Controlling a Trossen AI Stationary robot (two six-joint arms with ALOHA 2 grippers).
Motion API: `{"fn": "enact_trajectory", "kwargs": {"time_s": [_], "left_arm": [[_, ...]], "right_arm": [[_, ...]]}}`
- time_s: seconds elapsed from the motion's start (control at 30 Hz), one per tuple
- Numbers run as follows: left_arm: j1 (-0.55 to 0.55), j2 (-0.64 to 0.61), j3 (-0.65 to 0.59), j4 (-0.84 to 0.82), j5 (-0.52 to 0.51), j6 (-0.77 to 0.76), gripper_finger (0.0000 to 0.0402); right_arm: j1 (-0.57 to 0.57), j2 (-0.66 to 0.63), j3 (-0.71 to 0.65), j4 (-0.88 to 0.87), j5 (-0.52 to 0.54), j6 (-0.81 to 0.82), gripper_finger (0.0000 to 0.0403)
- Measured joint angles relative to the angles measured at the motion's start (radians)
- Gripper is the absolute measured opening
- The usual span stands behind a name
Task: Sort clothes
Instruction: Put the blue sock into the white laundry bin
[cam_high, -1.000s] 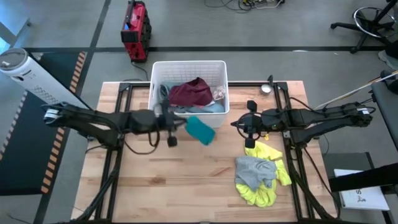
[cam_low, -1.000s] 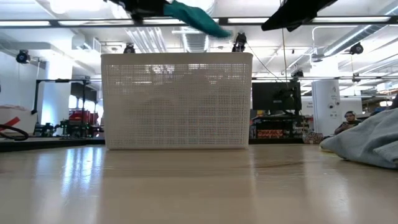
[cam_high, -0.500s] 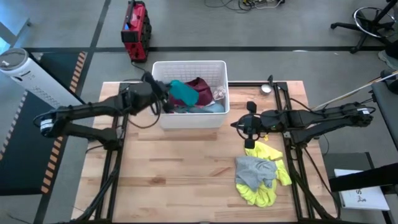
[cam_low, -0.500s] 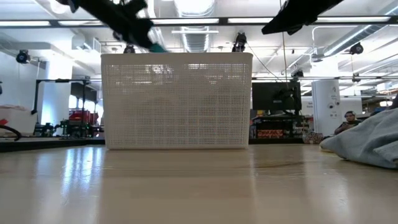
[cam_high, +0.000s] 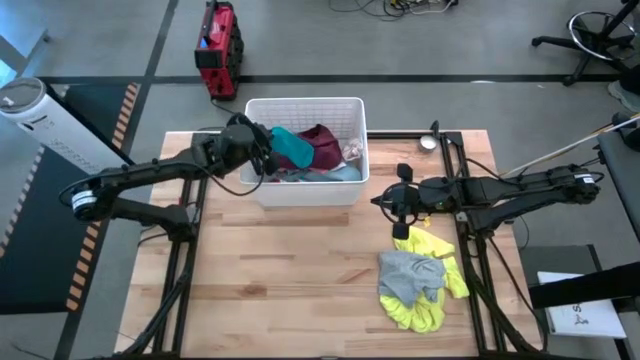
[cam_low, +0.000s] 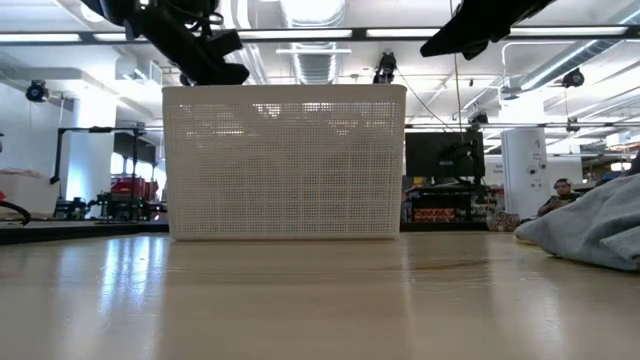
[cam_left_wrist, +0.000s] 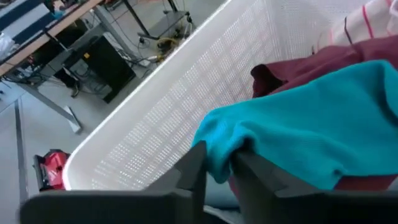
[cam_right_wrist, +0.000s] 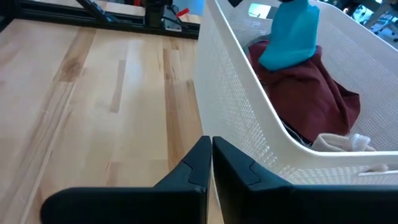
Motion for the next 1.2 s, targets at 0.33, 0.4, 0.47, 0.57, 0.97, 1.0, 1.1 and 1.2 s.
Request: {"fn": "enact_trajectory", "kwargs": {"time_s": [0.33,0.4,0.47,0.57,0.97,1.0,1.1,1.2], "left_arm": [[-0.003,0.002,0.005,-0.008,0.051,-0.018,0.0204],[-0.015,-0.018,0.005,-0.012,0.051,-0.017,0.023],[-0.033,-0.04,0.005,-0.013,0.052,-0.016,0.0251],[-0.071,-0.076,0.005,-0.015,0.051,-0.016,0.0274],[-0.167,-0.149,0.006,-0.248,0.035,-0.065,0.0286],[-0.167,-0.149,0.006,-0.289,0.034,-0.082,0.0286],[-0.168,-0.152,0.01,-0.371,0.031,-0.122,0.0283],[-0.168,-0.158,0.012,-0.415,0.051,-0.13,0.0284]], "right_arm": [[0.008,0.0,0.0,-0.012,-0.002,0.026,0.0082],[0.019,0.0,0.0,-0.013,-0.008,0.049,0.0103],[0.036,0.0,0.0,-0.024,-0.021,0.058,0.0122],[0.068,0.0,0.0,-0.047,-0.03,0.086,0.0145],[0.186,0.001,0.0,-0.131,-0.028,0.224,0.0179],[0.192,0.001,0.0,-0.138,-0.028,0.233,0.0179],[0.201,0.001,0.0,-0.152,-0.028,0.253,0.018],[0.203,0.001,0.0,-0.166,-0.029,0.265,0.0181]]}}
